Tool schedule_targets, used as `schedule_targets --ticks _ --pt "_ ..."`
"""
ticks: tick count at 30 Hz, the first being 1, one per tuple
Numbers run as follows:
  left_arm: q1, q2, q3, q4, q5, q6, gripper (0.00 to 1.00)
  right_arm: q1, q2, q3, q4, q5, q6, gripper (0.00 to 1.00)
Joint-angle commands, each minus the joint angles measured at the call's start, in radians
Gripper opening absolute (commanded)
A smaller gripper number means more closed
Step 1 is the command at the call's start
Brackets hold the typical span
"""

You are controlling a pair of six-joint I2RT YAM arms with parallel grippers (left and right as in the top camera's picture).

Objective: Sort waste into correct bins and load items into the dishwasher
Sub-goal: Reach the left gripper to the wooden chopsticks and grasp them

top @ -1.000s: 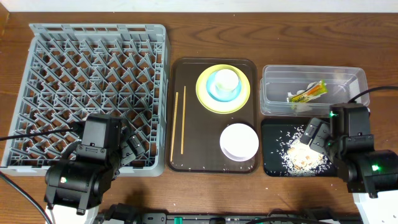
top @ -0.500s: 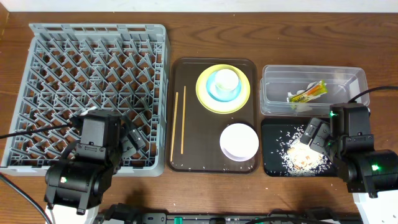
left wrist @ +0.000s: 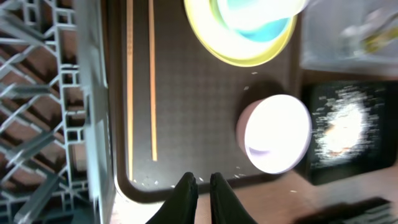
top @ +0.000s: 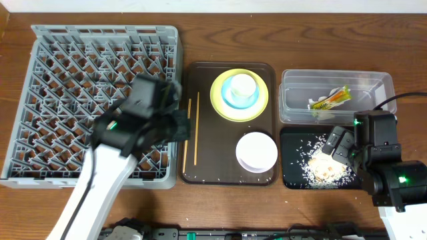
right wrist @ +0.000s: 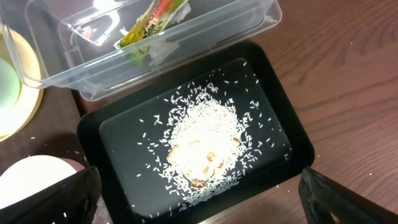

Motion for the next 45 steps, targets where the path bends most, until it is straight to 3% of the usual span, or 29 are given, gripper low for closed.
schedule_targets --ticks 1,8,19,45 --pt "-0.053 0.128 0.021 0.019 -0.116 0.039 0.17 -0.013 -0.002 0.014 -0.001 0.006 -0.011 0.99" --pt "-0.115 0.315 0.021 0.053 -0.259 0.039 0.27 -0.012 -0.002 0.014 -0.001 0.006 -0.011 0.99" --pt "-0.12 0.544 0.018 0.177 -0.258 0.121 0.28 -0.013 -0.002 0.014 -0.001 0.006 -0.01 0.99" --pt "-0.122 0.684 -0.058 0.297 -0.261 0.134 0.27 -0.013 -0.002 0.014 -0.001 0.006 -0.011 0.99"
